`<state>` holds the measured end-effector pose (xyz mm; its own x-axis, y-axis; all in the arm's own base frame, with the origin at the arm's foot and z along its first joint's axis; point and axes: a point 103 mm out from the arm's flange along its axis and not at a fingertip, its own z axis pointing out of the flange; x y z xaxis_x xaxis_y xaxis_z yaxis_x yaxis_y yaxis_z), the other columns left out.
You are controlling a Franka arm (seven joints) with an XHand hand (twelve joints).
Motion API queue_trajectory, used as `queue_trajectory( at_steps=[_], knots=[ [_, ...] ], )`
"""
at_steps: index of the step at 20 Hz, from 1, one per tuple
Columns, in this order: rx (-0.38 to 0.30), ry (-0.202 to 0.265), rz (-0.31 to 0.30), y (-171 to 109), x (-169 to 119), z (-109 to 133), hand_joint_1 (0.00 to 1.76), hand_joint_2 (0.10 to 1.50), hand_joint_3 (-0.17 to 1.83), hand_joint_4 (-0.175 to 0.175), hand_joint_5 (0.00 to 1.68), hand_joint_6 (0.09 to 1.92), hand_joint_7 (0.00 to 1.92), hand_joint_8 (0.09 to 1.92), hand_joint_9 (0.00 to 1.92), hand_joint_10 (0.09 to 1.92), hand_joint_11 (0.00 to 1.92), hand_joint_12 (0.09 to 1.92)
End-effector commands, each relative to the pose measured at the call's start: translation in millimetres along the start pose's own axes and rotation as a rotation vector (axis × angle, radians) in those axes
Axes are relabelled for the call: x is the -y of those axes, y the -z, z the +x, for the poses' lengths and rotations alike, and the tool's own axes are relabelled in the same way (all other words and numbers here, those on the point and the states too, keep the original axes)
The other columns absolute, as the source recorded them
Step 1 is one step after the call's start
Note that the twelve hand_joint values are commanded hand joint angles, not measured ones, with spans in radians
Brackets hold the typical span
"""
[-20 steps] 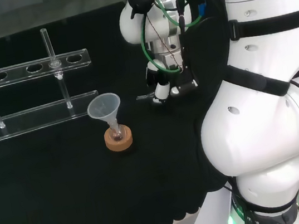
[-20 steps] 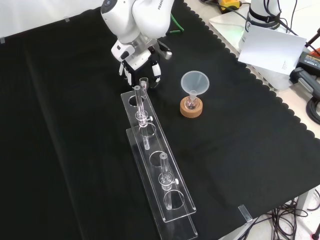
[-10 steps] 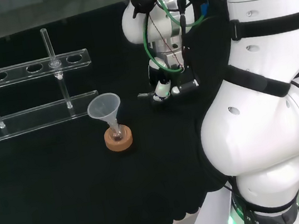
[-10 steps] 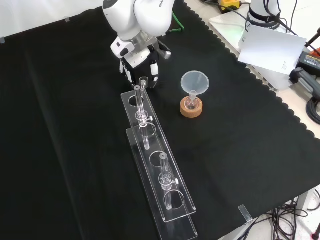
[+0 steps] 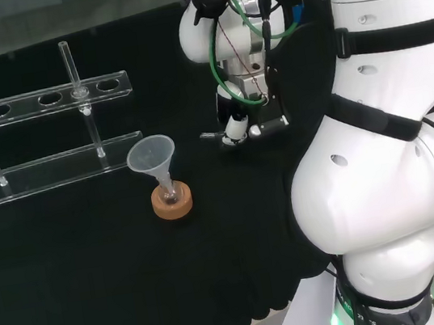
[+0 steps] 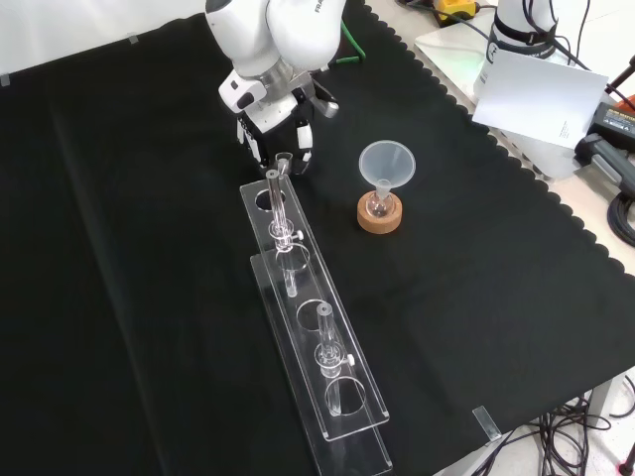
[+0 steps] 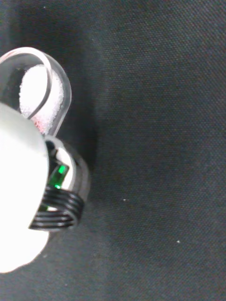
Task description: Pick up the weighing funnel.
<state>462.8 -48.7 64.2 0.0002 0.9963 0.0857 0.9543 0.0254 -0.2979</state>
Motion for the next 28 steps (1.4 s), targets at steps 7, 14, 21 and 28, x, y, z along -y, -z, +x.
queue_trajectory(
  at_steps=[7,14,21,28],
  knots=[
    [0.023,0.012,0.004,3.7,-3.7,1.9,1.21,0.58,0.65,-0.039,1.57,0.09,1.55,0.14,1.48,0.09,1.05,0.92],
    [0.064,0.024,0.016,5.1,-3.9,0.5,1.21,0.58,0.65,-0.056,1.57,0.09,1.55,0.14,1.48,0.09,1.05,0.91],
    [0.097,0.037,0.02,7.3,1.6,-2.8,1.21,0.58,0.65,-0.06,1.58,0.09,1.55,0.14,1.48,0.09,1.05,0.91],
    [0.13,0.04,0.005,23.2,5.0,-4.9,1.21,0.58,0.65,-0.064,1.58,0.09,1.56,0.13,1.48,0.09,1.06,0.91]
  ],
)
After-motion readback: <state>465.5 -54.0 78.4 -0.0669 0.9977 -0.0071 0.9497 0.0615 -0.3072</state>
